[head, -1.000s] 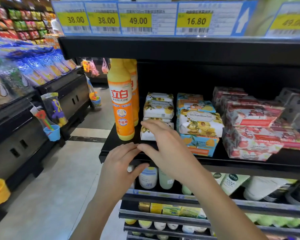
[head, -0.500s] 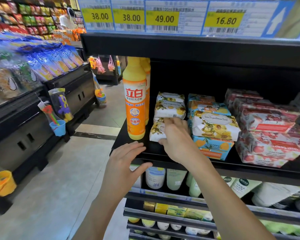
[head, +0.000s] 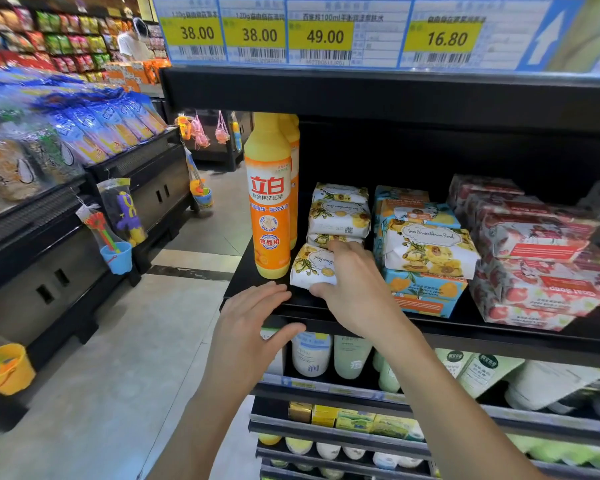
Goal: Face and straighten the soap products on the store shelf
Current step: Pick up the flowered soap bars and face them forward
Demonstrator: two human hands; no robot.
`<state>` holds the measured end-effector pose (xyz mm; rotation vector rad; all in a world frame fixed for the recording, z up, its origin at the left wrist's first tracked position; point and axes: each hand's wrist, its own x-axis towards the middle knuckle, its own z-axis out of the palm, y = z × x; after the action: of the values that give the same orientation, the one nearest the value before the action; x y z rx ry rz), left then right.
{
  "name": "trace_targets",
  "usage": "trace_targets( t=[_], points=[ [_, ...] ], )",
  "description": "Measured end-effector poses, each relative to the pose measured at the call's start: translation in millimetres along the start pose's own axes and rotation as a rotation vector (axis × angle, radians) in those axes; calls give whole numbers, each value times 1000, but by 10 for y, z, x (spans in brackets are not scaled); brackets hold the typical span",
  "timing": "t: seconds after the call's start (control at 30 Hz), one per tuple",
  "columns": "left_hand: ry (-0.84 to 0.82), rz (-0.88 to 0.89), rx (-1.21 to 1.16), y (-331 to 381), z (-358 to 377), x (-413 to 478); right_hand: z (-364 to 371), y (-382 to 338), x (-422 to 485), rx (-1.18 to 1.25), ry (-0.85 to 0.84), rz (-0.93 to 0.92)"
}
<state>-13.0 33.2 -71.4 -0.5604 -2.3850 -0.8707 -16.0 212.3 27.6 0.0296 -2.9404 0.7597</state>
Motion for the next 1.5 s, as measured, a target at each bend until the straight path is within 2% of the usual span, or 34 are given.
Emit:
trace_targets(
  t=[0.33, 0.43, 0.53, 0.6, 0.7, 0.97, 1.13, 1.27, 1.5],
  points=[
    [-95, -56, -81, 109, -114, 26, -5, 89, -601, 233, 92, -123],
    [-48, -206, -284, 252, -248, 24, -64, 164, -761, 304, 129, -151],
    [-29, -369, -629, 436, -406, 51, -112, 227, -855, 340, 183, -187],
    [-140, -460, -818, 585, -469, 90, -125, 258, -871, 355, 200, -203],
    [-280, -559, -931, 739, -454, 135, -130, 290, -860, 364, 202, -241],
    [-204, -620, -1083, 894, -415, 188, -171, 369, -855, 464, 205, -284],
    [-165, -615, -1099, 953, -432, 183, -229, 447, -947, 816, 258, -179],
    [-162, -600, -1112, 1022, -427, 137, -203, 517, -1002, 1068, 219, -39],
    [-215, -573, -1109, 1140, -384, 85, -194, 594, -1073, 1251, 162, -14]
  ],
)
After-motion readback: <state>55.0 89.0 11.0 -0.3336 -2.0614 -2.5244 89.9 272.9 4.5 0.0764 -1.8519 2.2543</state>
